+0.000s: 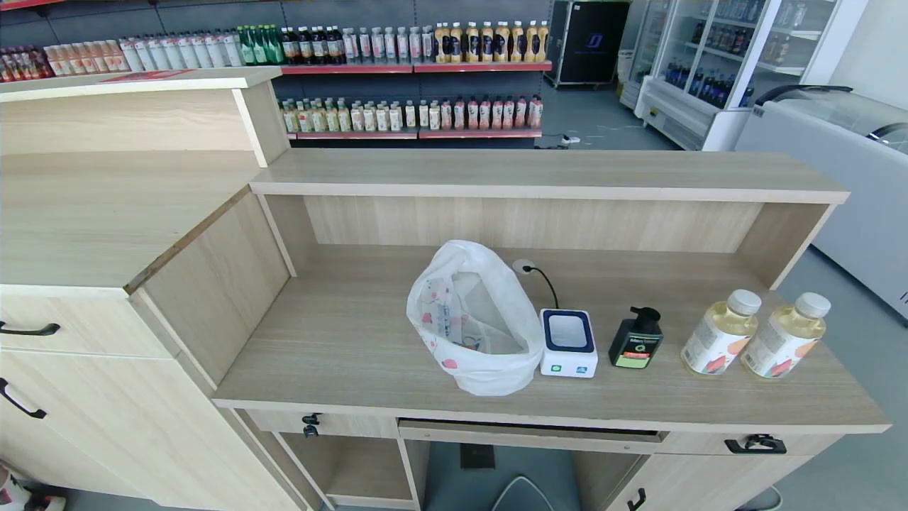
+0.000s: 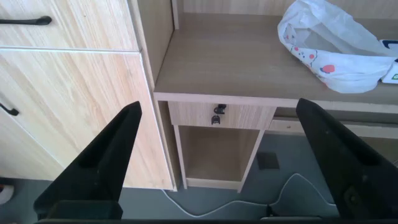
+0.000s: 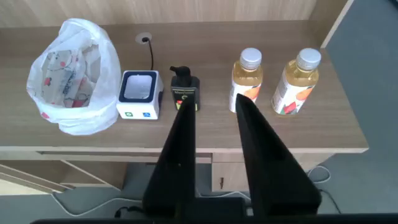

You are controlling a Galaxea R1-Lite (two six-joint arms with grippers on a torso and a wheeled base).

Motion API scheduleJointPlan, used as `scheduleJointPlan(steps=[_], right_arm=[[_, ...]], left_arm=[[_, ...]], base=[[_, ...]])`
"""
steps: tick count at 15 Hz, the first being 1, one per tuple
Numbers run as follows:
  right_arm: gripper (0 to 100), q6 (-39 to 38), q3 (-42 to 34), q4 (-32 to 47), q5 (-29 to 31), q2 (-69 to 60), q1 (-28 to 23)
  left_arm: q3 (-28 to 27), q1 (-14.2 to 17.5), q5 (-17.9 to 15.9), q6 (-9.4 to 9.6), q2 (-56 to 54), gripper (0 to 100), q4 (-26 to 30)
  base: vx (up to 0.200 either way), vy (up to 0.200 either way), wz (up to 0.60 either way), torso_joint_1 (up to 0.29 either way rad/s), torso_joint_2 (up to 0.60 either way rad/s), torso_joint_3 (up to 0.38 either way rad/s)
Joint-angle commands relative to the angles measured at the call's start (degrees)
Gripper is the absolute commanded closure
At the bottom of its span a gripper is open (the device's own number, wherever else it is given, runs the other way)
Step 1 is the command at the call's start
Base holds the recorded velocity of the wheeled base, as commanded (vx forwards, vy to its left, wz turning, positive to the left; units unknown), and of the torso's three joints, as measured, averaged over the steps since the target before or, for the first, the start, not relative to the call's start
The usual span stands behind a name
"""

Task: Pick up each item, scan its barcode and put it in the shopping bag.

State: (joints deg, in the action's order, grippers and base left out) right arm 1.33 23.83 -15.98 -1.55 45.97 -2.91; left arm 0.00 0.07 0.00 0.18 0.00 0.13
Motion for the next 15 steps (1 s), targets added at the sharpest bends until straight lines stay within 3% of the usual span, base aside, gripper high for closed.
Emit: scheduleJointPlan(steps=[1, 5, 7, 13, 15], right_arm=[[0, 2.54, 5.52, -14.25, -2.85, 31.55, -2.71], [0, 7.90, 5.26, -28.75, -8.03, 46.84, -2.71], [0, 15.02, 5.17, -35.61, -12.25, 55.72, -2.71], [0, 25.65, 3.59, -46.07, -23.76, 67.14, -5.88], [0, 27.41, 5.26, -48.27, -24.29, 69.87, -5.96]], left_arm=[[0.00, 0.01, 0.00, -0.01, 0.09, 0, 0.04], [0.00, 0.01, 0.00, -0.01, 0.09, 0, 0.04], [0.00, 0.01, 0.00, -0.01, 0.09, 0, 0.04], [0.00, 0.01, 0.00, -0.01, 0.09, 0, 0.04], [0.00, 0.01, 0.00, -0.01, 0.09, 0, 0.04]], base=[[0.000, 0.000, 0.00, 0.000, 0.00, 0.000], [0.000, 0.000, 0.00, 0.000, 0.00, 0.000], [0.000, 0.000, 0.00, 0.000, 0.00, 0.000], [0.000, 0.000, 0.00, 0.000, 0.00, 0.000], [0.000, 0.000, 0.00, 0.000, 0.00, 0.000]])
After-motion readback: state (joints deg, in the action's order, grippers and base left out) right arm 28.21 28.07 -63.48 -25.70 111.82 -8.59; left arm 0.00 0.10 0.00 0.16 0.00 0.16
